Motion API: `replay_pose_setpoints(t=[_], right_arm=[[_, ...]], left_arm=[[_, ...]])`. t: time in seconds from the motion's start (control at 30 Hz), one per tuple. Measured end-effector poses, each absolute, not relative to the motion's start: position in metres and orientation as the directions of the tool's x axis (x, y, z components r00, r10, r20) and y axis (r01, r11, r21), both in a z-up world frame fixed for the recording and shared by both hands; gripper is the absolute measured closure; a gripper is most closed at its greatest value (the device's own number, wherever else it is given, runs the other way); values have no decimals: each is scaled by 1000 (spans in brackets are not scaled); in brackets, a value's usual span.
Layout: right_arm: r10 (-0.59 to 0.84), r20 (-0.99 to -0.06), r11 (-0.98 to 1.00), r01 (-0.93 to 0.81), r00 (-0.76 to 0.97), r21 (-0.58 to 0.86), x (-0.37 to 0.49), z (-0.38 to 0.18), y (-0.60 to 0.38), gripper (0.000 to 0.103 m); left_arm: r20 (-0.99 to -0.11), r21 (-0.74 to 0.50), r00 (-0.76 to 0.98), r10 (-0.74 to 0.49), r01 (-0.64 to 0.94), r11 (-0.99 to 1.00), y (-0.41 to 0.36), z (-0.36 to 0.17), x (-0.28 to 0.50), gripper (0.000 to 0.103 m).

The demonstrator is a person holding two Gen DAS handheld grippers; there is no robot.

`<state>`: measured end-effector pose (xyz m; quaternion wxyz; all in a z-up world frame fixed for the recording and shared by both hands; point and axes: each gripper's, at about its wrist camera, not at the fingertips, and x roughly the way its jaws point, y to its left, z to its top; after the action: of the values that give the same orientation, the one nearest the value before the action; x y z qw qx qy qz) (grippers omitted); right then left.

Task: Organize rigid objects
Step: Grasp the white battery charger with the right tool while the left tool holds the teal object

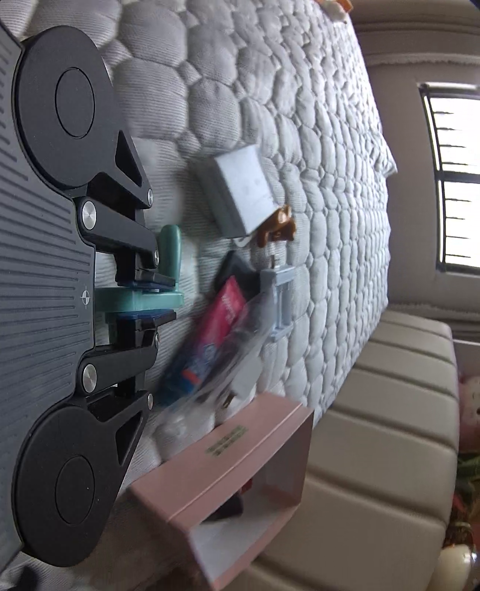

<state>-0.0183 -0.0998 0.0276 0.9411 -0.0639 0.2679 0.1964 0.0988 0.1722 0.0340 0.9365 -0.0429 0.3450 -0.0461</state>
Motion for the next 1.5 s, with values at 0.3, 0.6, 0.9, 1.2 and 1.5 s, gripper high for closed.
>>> replay_pose_setpoints(t=[0.3,0.6,0.9,1.2,1.5], right_arm=[[439,-533,831,-552,723,-64,36,80,-23,59],[308,-670,862,-496,676,-104,175,81,65,63],[313,-739,937,-320,597,138,271,58,77,17],[308,-770,941,-299,559,160,307,28,110,16],[302,-773,931,-345,559,114,299,30,117,22]], left_arm=[[-599,-261,766,-232,88,961,204,48,-8,91],[-541,-330,793,-280,106,938,227,47,-41,91],[-524,-413,799,-294,63,909,265,39,-54,91],[-539,-434,781,-317,65,899,269,25,-46,91],[-570,-411,767,-294,44,911,262,27,-48,90]])
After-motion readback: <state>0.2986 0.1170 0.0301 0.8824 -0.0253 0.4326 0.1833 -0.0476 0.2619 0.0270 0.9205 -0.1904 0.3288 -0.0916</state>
